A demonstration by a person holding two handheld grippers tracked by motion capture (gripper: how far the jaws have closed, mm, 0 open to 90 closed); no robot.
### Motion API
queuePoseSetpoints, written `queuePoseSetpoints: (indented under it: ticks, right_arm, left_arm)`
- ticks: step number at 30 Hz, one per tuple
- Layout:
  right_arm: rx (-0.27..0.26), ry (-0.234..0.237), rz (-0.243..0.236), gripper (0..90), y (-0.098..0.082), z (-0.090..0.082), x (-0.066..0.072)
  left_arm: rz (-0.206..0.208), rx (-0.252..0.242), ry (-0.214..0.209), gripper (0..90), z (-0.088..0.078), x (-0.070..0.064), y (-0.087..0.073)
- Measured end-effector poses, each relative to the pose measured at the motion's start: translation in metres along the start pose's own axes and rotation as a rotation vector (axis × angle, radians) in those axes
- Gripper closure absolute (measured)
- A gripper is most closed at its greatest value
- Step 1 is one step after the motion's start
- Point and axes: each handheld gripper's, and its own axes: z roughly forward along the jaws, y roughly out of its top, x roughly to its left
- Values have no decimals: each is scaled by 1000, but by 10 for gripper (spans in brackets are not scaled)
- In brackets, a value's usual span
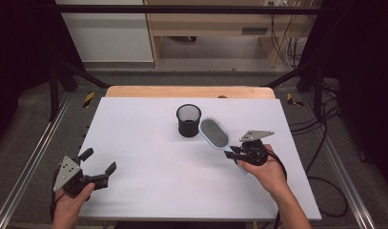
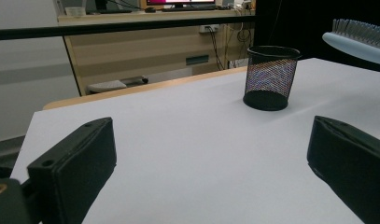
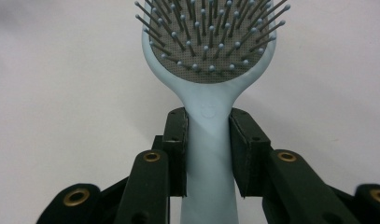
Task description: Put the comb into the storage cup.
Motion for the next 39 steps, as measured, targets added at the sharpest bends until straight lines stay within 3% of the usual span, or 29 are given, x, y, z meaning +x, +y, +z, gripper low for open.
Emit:
queuePoseSetpoints:
  ticks: [8,14,27,39]
  right_arm:
    - [-33,2,2,697,4,-4,4]
    - [-67,-21,28,697,4,-3,5]
    - [-182,-49,65,697,-3,5,9]
    - [-206,-51,71,697,-8,15,12]
  left_arm:
    - [-1,1,1,13,0,0,0]
    - [-1,3,1,13,0,0,0]
    - [0,7,0,14,1,0,-1]
    - [-15,1,3,13,3,-1,0]
